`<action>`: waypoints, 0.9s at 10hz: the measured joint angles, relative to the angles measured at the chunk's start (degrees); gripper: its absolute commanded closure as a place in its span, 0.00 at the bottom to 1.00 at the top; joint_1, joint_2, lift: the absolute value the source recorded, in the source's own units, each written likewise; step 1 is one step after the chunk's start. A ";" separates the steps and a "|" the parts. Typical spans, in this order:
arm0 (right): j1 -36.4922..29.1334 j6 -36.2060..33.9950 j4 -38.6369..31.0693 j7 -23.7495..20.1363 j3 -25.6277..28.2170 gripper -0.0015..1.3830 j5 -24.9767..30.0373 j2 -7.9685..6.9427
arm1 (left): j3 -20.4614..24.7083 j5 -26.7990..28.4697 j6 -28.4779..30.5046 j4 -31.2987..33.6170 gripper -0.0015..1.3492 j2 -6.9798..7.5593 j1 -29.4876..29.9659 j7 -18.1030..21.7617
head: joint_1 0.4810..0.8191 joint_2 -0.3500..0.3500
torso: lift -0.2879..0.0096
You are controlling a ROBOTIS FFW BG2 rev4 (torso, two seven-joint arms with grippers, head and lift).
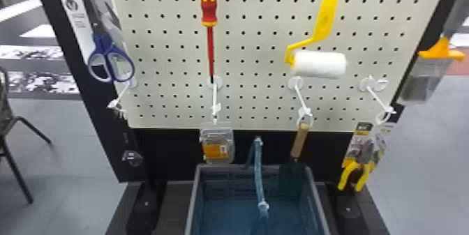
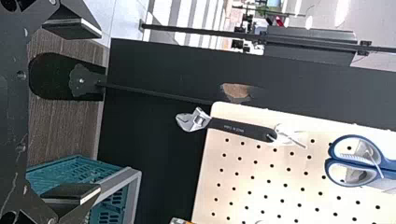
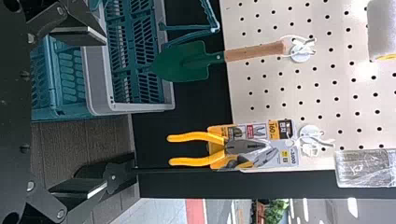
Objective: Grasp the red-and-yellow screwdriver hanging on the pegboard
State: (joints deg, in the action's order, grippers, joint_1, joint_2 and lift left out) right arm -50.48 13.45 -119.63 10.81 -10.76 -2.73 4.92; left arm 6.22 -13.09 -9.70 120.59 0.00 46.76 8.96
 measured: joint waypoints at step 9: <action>0.06 0.00 0.31 -0.07 0.04 0.16 -0.08 0.21 | -0.38 -0.05 4.77 3.97 0.11 0.84 -2.86 0.09 | 0.20 0.50 | 0.63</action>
State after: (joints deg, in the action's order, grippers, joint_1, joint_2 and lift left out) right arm -50.42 13.45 -119.32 10.74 -10.73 -2.81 5.13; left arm 5.84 -13.15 -4.93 124.56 0.84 43.91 9.05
